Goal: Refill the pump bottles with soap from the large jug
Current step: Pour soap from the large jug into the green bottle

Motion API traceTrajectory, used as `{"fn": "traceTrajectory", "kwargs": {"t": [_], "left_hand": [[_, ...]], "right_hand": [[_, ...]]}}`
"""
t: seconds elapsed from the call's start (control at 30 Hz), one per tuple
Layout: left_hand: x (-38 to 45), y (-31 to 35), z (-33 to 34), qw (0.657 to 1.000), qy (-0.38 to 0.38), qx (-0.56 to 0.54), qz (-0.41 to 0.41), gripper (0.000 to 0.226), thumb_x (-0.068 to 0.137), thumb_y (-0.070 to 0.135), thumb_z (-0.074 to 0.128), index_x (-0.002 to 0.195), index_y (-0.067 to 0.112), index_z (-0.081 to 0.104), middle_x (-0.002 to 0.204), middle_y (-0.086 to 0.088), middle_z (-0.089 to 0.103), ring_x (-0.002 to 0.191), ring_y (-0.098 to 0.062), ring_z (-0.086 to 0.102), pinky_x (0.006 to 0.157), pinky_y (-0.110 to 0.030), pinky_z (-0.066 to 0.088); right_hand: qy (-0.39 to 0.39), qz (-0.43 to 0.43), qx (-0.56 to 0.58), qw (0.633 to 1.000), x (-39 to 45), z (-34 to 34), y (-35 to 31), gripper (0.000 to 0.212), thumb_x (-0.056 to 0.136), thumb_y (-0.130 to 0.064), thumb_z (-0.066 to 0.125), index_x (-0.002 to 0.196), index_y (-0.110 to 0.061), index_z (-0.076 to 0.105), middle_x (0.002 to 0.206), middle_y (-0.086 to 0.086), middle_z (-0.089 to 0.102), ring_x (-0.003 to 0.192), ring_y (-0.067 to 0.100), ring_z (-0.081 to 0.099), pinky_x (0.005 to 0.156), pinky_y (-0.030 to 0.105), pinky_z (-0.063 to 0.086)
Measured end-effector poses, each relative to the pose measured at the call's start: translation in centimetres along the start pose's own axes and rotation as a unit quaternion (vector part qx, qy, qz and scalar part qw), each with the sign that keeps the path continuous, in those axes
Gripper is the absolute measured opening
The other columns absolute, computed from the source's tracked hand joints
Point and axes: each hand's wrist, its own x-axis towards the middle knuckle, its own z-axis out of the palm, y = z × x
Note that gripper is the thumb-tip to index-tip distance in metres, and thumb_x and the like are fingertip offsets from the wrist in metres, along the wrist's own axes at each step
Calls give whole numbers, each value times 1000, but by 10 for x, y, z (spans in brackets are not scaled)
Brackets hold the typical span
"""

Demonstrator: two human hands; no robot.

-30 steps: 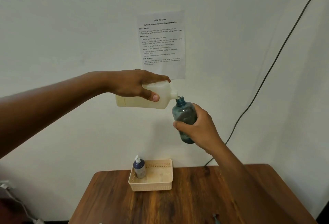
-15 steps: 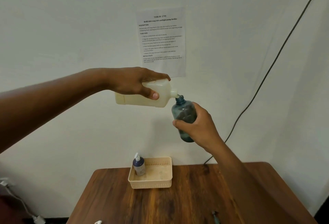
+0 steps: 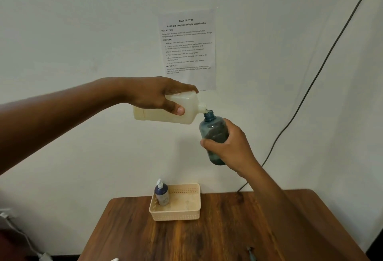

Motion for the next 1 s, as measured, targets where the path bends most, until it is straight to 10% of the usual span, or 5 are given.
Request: {"fn": "traceTrajectory", "kwargs": {"t": [0.57, 1.0], "left_hand": [[0, -2, -5, 1000, 3, 1, 5, 75, 80, 64, 63, 149, 56, 38, 139, 14, 58, 119, 0, 55, 92, -18, 50], [-1, 1, -10, 1000, -9, 18, 2, 75, 80, 63, 64, 150, 53, 39, 140, 12, 59, 123, -16, 58, 104, -38, 53]], "right_hand": [[-1, -1, 7, 1000, 0, -1, -3, 49, 68, -43, 81, 106, -51, 51, 103, -30, 56, 94, 5, 61, 56, 5, 48], [1, -1, -5, 1000, 2, 0, -4, 62, 74, -36, 83, 123, -43, 45, 107, -29, 53, 97, 6, 58, 58, 7, 46]]}}
